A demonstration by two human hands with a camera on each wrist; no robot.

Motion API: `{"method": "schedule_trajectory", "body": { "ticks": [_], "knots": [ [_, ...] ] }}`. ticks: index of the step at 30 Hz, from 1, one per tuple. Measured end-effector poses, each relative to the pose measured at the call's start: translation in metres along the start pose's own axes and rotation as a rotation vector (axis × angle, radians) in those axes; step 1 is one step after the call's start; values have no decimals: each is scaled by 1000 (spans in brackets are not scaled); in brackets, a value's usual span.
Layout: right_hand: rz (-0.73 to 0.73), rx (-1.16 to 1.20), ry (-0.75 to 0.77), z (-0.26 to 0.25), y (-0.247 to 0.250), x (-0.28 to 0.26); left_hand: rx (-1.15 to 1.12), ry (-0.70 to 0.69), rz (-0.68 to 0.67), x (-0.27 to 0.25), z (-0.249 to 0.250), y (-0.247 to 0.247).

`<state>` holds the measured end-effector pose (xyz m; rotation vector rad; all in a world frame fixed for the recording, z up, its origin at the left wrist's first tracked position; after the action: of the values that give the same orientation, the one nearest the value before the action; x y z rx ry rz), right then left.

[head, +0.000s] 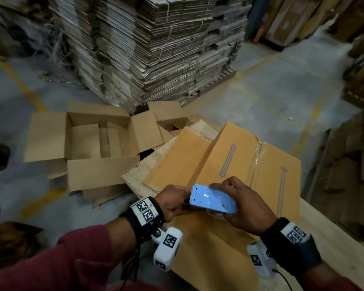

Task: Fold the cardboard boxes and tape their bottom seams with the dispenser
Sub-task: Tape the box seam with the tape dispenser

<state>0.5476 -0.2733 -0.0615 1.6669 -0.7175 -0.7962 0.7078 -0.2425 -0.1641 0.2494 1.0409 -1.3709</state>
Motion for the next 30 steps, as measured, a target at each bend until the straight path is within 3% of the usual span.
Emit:
{"method": "schedule_trajectory", "body": {
  "ticks": [6, 10, 15, 21, 30],
  "knots": [
    [-245, -240, -79, -3, -24, 2, 206, -177, 72, 3, 25, -2],
    [-218, -245, -97, 0, -14, 8, 293, -283, 112, 13, 49, 5],
    [-258, -182, -36, 5, -9, -8, 179, -234, 105, 26, 54, 30],
    [-375, -210, -49, 14, -17, -20, 206, -169, 103, 41, 29, 26],
    [-333, -290, -21, 3, -29, -1, 70, -279, 178, 52, 17, 38]
  ]
}}
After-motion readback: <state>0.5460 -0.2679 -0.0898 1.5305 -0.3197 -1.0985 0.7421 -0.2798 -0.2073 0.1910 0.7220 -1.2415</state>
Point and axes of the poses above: each hand's wrist, its own x-axis towards the middle knuckle, its own y-axis out of the back of the hand, z = x × y, the point moved 9 cm from there along x, towards the middle knuckle, and after that the axes turned 12 degrees about -x, right-handed, at the moved point
